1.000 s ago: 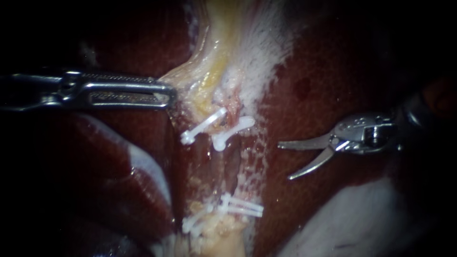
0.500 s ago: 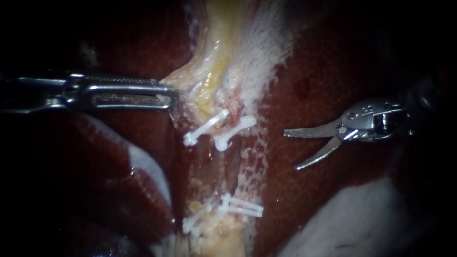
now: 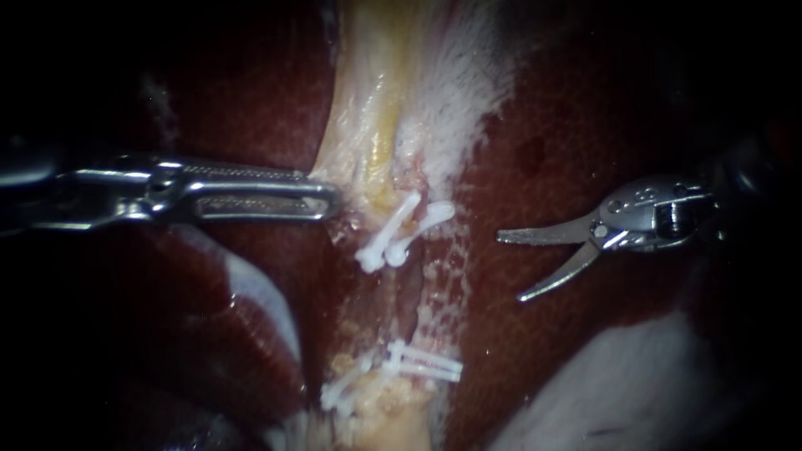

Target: Go back from the cut right tube

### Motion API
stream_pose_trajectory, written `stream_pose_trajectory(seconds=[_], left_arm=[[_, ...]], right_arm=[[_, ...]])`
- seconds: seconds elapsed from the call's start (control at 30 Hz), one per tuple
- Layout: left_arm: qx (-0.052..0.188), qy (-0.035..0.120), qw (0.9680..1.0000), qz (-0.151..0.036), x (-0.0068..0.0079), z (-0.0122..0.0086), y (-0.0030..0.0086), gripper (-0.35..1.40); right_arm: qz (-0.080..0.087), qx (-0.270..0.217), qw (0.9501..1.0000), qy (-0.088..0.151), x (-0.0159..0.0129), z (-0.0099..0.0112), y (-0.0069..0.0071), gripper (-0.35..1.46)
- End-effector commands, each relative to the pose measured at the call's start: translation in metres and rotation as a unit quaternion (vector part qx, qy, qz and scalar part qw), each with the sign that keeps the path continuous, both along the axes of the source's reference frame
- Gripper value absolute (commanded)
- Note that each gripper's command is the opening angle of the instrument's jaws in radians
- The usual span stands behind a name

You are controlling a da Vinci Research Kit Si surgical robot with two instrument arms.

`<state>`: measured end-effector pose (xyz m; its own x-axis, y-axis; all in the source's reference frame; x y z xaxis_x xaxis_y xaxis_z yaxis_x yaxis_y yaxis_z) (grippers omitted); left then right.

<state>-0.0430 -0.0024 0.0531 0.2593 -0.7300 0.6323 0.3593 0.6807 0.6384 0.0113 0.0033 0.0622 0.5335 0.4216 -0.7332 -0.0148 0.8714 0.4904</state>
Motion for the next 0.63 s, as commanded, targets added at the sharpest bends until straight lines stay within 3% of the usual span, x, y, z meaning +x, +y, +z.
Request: stream_pose_trajectory(seconds=[0.03,0.63], left_arm=[[0.0,0.001,1.0,0.002,0.0,0.0001,-0.0001,-0.2],[0.003,0.001,1.0,0.003,0.0,0.0003,0.0,-0.2]], right_arm=[[0.0,0.0,1.0,0.0,0.0,0.0,0.0,1.43],[0.002,0.0,1.0,-0.001,0.001,-0.0006,-0.0005,1.43]])
